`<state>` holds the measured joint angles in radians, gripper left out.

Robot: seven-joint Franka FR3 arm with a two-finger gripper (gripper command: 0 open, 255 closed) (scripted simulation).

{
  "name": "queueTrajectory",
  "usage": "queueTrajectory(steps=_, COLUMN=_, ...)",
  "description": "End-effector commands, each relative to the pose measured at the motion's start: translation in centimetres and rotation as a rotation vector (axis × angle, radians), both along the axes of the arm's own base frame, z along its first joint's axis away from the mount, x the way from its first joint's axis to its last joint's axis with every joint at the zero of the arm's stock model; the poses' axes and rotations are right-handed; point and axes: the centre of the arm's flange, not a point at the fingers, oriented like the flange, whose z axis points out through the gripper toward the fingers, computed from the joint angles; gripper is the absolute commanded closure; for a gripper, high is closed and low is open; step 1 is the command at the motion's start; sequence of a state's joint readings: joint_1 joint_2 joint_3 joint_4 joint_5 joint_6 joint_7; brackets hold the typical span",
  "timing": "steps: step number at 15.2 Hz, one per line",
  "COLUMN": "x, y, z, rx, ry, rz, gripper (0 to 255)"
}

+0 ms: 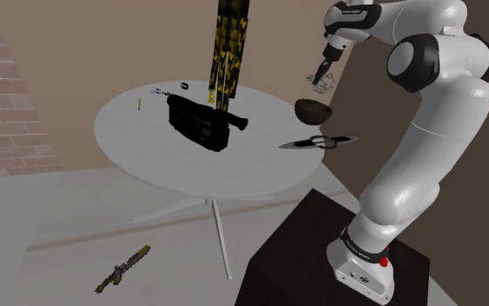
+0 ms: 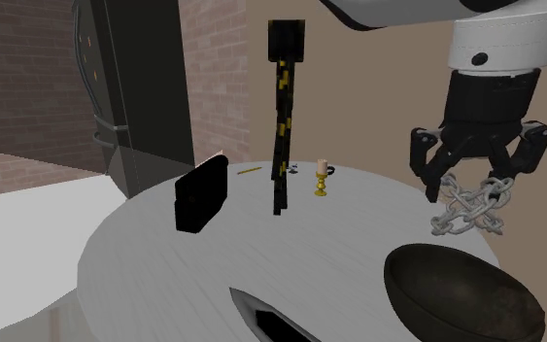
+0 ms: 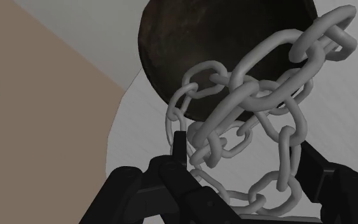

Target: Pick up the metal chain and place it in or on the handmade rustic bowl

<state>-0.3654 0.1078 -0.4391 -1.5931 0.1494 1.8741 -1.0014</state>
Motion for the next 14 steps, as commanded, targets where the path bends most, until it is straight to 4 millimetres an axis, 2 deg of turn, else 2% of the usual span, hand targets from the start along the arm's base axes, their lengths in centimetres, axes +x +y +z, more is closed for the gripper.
queueTrajectory(steps=1, x=-0.7, y=-0.7, z=-0.9, rx=0.000, ry=-0.001, rz=0.001, gripper=255)
queueTrajectory(steps=14, x=-0.7, y=-0.7, z=-7.6, rx=0.000, ry=-0.001, rz=0.001, gripper=255)
